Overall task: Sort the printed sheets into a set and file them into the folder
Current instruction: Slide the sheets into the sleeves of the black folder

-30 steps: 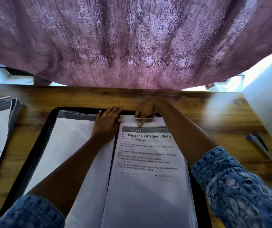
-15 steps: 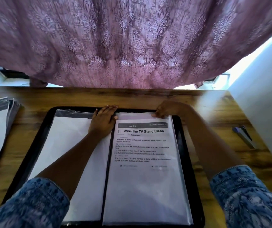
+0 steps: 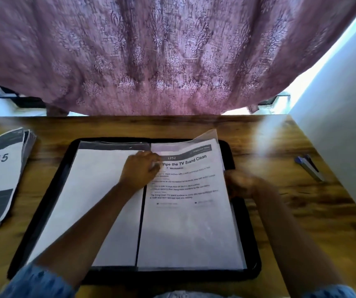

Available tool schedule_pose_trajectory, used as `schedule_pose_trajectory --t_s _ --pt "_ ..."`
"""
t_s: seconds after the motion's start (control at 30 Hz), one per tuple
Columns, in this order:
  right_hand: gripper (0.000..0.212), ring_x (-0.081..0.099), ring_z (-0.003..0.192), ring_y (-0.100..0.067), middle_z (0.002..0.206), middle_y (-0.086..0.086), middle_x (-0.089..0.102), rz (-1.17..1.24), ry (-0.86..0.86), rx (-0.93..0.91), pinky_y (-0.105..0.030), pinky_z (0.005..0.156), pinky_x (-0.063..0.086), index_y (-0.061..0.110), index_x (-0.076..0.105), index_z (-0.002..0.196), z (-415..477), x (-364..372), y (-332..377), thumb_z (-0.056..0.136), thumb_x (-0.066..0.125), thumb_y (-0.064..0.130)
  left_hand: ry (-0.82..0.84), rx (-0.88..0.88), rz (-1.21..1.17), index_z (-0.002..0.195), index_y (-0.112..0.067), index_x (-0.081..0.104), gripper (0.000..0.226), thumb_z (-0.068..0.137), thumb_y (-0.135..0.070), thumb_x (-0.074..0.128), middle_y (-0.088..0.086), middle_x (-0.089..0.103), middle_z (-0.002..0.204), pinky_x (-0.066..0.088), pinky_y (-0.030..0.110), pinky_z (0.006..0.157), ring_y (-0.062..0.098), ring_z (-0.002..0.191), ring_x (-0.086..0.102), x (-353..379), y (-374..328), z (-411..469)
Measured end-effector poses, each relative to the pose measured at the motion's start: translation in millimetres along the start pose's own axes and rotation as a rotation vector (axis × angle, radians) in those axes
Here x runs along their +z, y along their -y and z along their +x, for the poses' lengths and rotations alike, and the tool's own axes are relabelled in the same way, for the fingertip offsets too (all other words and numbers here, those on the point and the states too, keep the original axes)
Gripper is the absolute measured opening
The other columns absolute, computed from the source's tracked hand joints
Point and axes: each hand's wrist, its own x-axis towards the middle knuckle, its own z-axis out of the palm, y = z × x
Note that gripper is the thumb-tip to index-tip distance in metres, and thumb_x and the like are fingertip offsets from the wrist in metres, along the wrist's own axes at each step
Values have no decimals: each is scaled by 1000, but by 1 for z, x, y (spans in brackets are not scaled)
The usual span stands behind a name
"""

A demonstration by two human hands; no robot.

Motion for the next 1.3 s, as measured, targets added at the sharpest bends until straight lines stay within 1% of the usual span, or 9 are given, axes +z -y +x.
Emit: schedule_pose_trajectory --t_s 0.2,0.33,0.43,0.53,0.6,0.77,0.83,0.97,1.3 --pt "41 62 109 -15 115 7 68 -83 243 -469 -37 94 50 17 59 126 -18 60 4 88 56 1 329 -399 -994 125 -43 58 65 79 -82 35 -21 58 129 41 31 99 5 121 55 -69 -44 -70" --pt "51 33 138 -6 147 12 40 -371 425 -675 -25 112 30 12 36 145 -15 124 22 96 49 5 139 -538 -1333 122 -29 65 63 86 -71 35 3 68 120 55 39 85 16 105 67 -114 -2 -107" --pt "50 25 143 -8 154 0 31 -552 428 -786 -31 118 20 9 40 143 5 166 25 95 54 8 -2 -783 -1183 124 -18 60 56 86 -60 58 22 56 133 49 32 98 9 103 67 -122 92 -125" --pt "45 32 139 -14 148 -10 40 -843 236 -919 -39 115 28 6 50 136 39 190 13 94 55 21 -26 -905 -988 93 -6 62 8 93 -13 59 19 71 78 53 20 56 15 58 66 -139 101 -126" --pt "51 31 140 -17 150 -3 38 -1125 113 -1014 -44 112 28 16 48 139 56 198 4 94 45 40 -22 -961 -802 82 -3 66 3 80 -3 69 21 68 83 51 25 57 28 64 62 -137 90 -127" --pt "65 19 145 -14 156 7 23 -1341 44 -1041 -42 113 14 29 32 147 60 203 -6 90 14 55 -47 -1031 -692 88 8 67 15 85 -7 70 25 69 89 55 34 71 26 69 65 -107 110 -153" --pt "63 22 144 -17 156 5 25 -1379 39 -1067 -46 112 18 27 32 147 64 205 -8 93 14 54 -93 -1034 -656 89 7 66 23 85 -14 73 24 69 88 54 46 81 30 76 64 -100 112 -157" --pt "55 32 141 -19 153 2 33 -1371 40 -1131 -49 109 27 26 37 145 75 224 -2 97 23 48 -210 -1056 -433 78 -2 59 21 85 -18 72 10 53 68 42 22 54 23 66 53 -104 115 -162" --pt "55 57 114 -21 123 4 62 -1250 -31 -1113 -43 90 44 24 65 115 89 261 31 80 33 51 -162 -1003 51 112 -21 66 36 81 -37 73 11 70 106 46 36 80 34 101 63 -126 133 -177"
